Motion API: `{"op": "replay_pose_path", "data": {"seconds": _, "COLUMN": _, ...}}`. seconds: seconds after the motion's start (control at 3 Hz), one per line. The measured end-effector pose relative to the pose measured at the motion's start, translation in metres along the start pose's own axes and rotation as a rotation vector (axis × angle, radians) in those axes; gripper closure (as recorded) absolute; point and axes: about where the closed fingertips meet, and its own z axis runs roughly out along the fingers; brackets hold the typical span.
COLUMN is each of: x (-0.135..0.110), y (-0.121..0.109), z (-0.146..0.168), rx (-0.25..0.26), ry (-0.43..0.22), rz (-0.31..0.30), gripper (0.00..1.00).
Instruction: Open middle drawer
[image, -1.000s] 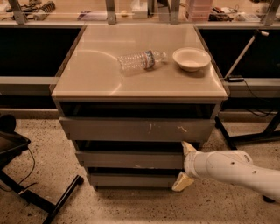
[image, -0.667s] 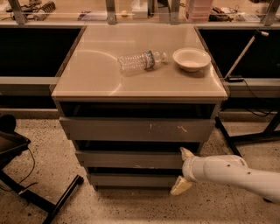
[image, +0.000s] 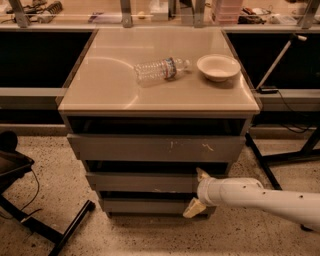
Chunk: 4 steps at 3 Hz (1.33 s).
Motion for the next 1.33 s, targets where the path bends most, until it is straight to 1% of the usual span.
{"op": "replay_pose_path", "data": {"seconds": 0.33, "x": -0.028, "y": -0.031, "z": 0.003, "rx": 0.104, "ry": -0.079, "rz": 0.011, "gripper": 0.0}}
{"op": "replay_pose_path", "data": {"seconds": 0.67, "x": -0.032, "y": -0.037, "z": 0.003, "rx": 0.127, "ry": -0.093, "rz": 0.011, "gripper": 0.0}}
{"op": "replay_pose_path", "data": {"seconds": 1.0, "x": -0.021, "y": -0.036, "z": 0.016, "rx": 0.111, "ry": -0.085, "rz": 0.033, "gripper": 0.0}}
{"op": "replay_pose_path", "data": {"seconds": 1.33, "x": -0.002, "y": -0.071, "z": 0.072, "rx": 0.156, "ry": -0.065, "rz": 0.111, "gripper": 0.0}}
